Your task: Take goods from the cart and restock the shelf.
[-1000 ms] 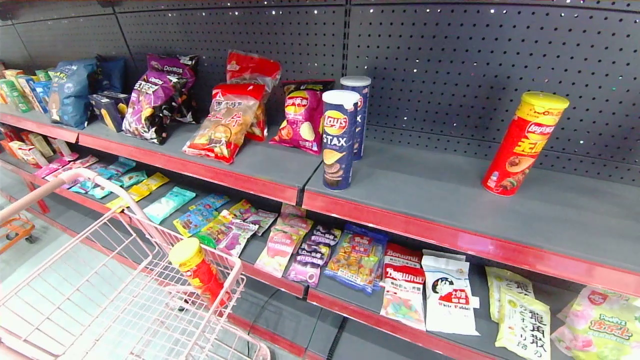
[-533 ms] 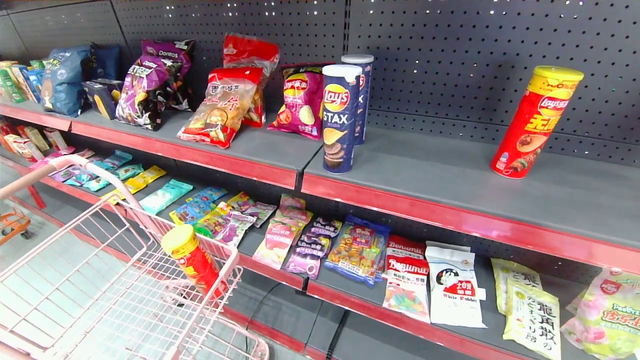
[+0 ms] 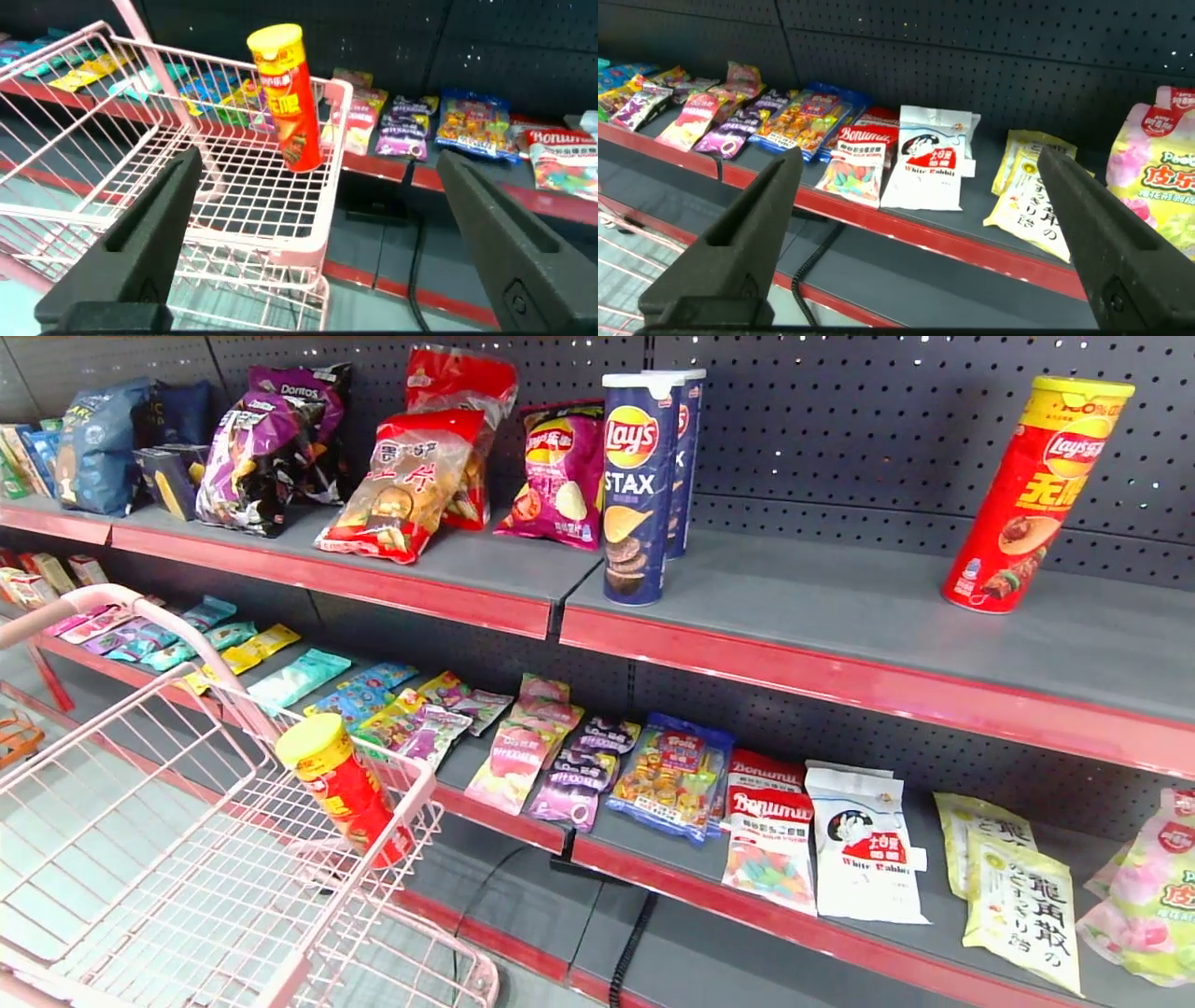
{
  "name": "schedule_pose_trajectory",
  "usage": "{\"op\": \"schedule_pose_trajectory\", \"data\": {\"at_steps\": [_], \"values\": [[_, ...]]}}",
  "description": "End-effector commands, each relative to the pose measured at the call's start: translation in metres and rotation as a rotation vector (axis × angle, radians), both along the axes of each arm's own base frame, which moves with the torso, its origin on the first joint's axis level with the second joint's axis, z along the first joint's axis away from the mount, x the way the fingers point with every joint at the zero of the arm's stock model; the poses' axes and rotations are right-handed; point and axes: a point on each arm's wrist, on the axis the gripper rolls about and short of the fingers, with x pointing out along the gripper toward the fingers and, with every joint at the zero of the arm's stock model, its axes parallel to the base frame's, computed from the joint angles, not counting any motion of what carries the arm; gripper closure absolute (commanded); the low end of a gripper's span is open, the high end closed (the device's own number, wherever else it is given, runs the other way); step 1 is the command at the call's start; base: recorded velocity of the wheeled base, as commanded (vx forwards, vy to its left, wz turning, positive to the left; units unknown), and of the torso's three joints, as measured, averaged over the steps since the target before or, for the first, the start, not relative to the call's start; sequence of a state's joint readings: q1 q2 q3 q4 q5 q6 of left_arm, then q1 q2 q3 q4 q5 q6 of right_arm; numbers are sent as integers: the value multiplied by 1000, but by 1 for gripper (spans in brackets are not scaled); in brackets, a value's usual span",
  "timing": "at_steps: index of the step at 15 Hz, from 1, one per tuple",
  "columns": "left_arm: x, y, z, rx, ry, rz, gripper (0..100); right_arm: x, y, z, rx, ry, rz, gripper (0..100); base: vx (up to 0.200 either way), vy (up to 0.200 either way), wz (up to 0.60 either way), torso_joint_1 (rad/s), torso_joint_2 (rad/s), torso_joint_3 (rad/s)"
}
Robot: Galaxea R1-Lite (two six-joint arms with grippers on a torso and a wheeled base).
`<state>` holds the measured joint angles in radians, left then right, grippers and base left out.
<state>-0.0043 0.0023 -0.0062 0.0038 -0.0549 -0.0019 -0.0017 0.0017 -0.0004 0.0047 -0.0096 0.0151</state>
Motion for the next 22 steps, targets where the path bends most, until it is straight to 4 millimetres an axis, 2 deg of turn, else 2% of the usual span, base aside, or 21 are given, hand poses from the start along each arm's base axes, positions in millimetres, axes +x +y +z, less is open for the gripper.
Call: {"op": "schedule_pose_trajectory", "data": {"at_steps": [1, 2, 3, 4, 5, 6, 7, 8, 11, 13, 14, 17, 22], "values": [[5, 1, 102, -47, -73, -36, 0, 0, 0, 0, 0, 0, -1, 0, 0, 0, 0, -36, 129, 95], [12, 0, 124, -78, -77, -47, 0, 0, 0, 0, -1, 0, -1, 0, 0, 0, 0, -22, 76, 56], [35, -1, 158, -102, -46, -42, 0, 0, 0, 0, -1, -1, -1, 0, 0, 0, 0, 0, 0, 0], [66, -1, 164, -131, 25, -23, 0, 0, 0, 0, -3, -1, -1, 0, 0, 0, 0, 0, 0, 0], [97, -1, 157, -149, 101, 8, 0, 0, 0, 0, -4, -1, -1, 0, 0, 0, 0, 0, 0, 0], [113, 0, 149, -150, 148, 18, 0, 0, 0, 0, -6, 0, -1, 0, 0, 0, 0, 0, 0, 0], [157, 0, 121, -148, 224, 18, 0, 0, 0, 0, -6, 0, 1, 0, 0, 0, 0, 0, 0, 0], [178, -1, 107, -143, 243, -16, 0, 0, 0, 0, -9, 0, 1, 0, 0, 0, 0, 0, 0, 0], [220, -1, 60, -125, 412, -64, 0, 0, 0, 0, -7, 0, 1, 0, 0, 0, 0, 0, 0, 0], [231, 0, 48, -125, 451, -45, 0, 0, 0, 0, -7, -1, 1, 0, 0, 0, 0, 0, 0, 0], [244, 1, 35, -126, 471, -41, 0, 0, 0, 0, -7, -1, 1, 0, 0, 0, 0, 0, 0, 0], [261, 16, 4, -145, 487, 14, 0, 0, 0, 0, -9, 0, 1, 0, 0, 0, 0, 0, 0, 0], [265, 17, -18, -151, 501, -2, 0, 0, 0, 0, -9, 2, 2, 0, 0, 0, 0, 0, 0, 0]]}}
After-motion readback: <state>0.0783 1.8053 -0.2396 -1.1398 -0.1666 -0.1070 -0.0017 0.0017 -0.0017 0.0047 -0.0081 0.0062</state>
